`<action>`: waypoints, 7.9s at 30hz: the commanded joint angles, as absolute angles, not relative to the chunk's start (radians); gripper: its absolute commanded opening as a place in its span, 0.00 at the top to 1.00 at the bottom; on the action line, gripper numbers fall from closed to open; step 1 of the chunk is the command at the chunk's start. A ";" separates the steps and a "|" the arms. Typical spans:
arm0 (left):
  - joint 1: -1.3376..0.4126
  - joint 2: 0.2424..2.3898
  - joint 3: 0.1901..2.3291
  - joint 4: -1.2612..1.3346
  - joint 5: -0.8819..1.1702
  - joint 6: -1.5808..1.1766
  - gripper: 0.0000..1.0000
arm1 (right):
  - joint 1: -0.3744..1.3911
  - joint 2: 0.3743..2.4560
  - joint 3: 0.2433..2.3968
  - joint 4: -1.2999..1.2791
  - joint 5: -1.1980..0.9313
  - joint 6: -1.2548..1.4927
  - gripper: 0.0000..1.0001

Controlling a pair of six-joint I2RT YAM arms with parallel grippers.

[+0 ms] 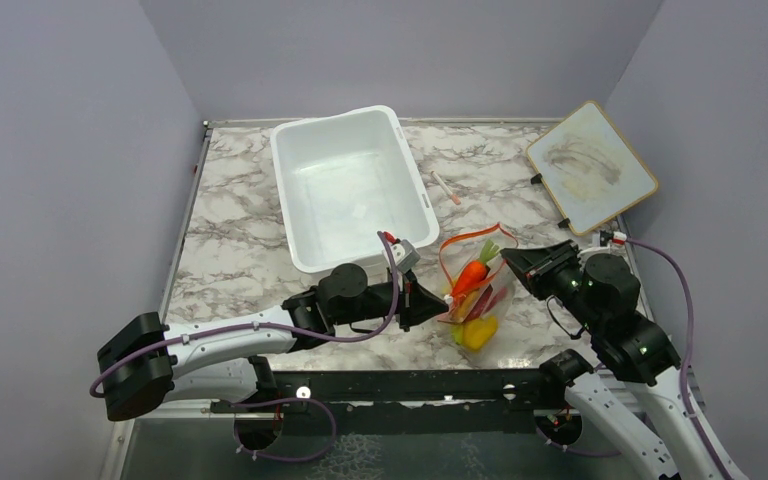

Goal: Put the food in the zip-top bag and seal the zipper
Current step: Zip the zipper food storage bag at the center of the board.

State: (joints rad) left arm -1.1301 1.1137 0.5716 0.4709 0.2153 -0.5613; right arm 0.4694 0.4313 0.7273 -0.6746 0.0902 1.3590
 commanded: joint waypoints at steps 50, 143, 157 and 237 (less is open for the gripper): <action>-1.134 1.005 0.829 0.110 0.266 0.120 1.00 | 0.468 0.642 1.025 -0.688 -0.844 -0.430 0.55; -1.133 1.116 0.946 -0.046 0.359 0.100 0.67 | 0.590 0.680 0.801 -0.511 -0.933 -0.458 0.99; -1.134 1.026 0.950 -0.136 0.291 0.210 1.00 | 0.590 0.658 0.819 -0.609 -0.851 -0.528 0.99; -1.134 0.920 0.948 -0.258 0.187 0.097 1.00 | 0.591 0.648 1.251 -1.306 -0.125 -0.548 0.99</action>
